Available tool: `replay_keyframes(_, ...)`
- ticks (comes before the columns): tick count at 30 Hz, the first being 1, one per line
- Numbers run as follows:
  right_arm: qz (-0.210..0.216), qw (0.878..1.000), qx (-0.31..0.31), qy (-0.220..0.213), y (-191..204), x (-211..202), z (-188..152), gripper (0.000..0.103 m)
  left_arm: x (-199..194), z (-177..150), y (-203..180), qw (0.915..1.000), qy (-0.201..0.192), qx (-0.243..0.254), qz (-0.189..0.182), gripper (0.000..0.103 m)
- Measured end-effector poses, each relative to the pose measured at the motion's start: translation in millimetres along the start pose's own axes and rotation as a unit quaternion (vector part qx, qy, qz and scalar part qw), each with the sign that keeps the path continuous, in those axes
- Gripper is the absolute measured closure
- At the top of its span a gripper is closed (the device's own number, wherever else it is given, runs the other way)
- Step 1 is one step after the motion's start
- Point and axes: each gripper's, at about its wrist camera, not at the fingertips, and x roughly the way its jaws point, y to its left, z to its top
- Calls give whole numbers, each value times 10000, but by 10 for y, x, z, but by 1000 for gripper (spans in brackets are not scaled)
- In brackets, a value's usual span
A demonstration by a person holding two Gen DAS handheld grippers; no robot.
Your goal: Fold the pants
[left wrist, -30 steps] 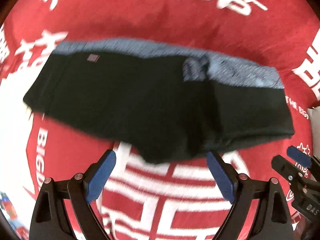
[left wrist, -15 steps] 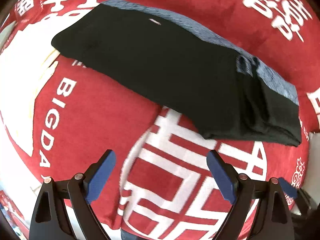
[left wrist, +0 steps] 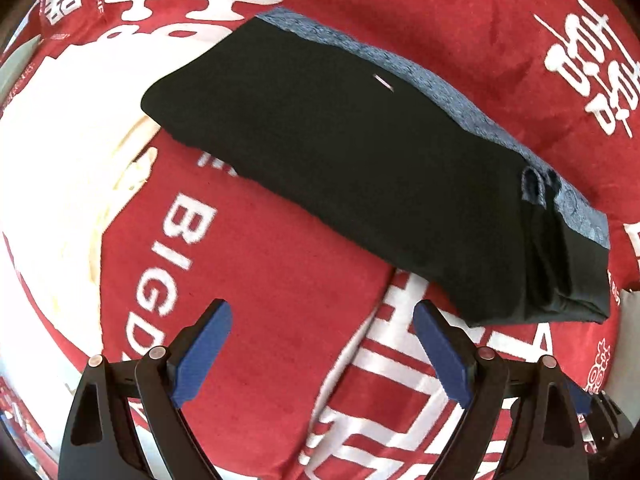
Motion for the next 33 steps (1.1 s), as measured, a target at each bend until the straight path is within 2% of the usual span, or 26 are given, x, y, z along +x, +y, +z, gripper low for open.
replay_keyframes(14,-107,9997,-186,74,319,56,210,29,80,224,222,9998,48,-189,-36,11)
replay_keyframes(33,-156,9997,-152,132,348,150,348,29,217,352,179,9998,144,-165,2,11)
